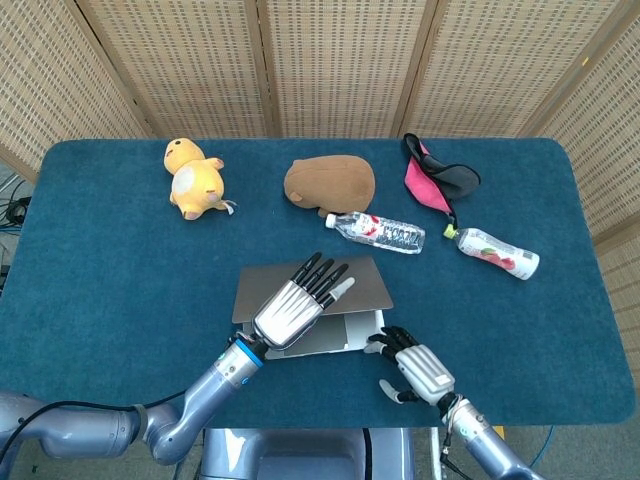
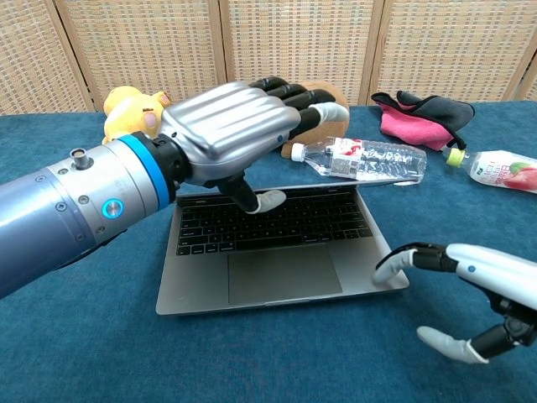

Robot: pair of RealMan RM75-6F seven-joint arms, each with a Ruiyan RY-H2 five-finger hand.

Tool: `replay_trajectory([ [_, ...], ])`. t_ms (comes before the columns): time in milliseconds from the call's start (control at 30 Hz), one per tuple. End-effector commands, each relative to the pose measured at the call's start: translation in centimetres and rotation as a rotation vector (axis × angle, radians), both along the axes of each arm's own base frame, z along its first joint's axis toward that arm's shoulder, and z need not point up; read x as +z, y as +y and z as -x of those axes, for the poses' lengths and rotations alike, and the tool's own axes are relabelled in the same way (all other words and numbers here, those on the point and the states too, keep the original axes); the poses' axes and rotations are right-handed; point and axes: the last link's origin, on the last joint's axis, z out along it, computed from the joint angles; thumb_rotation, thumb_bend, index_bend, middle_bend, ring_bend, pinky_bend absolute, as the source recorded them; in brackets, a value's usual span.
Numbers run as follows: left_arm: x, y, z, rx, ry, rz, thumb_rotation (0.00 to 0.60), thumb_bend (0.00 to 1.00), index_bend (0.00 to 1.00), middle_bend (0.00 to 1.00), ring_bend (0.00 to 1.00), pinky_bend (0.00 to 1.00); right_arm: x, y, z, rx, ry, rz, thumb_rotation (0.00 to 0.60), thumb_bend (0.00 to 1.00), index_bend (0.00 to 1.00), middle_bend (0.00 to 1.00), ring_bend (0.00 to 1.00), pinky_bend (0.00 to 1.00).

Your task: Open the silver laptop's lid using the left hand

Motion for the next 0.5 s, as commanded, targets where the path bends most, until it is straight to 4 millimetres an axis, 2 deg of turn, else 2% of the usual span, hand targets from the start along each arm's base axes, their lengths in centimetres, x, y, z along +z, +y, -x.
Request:
replay_trajectory([
  [33,0.1,0.1,0.1,0.003,0.001,-0.006,0.600,0.37,0.00,0.00,0.00,0.00,-0.5,0.1,0.0,0.004,-0.005,-0.014,0.600,0.47,0.23,0.17,0.00,0.00],
  [500,0.6,1.1,0.4,0.054,-0.024,-0.016,0.600,0.37,0.00,0.00,0.00,0.00,-1.9,0.3,0.2,0.002,-0.022,-0.037,0.600,0.47,0.23,0.17,0.00,0.00],
])
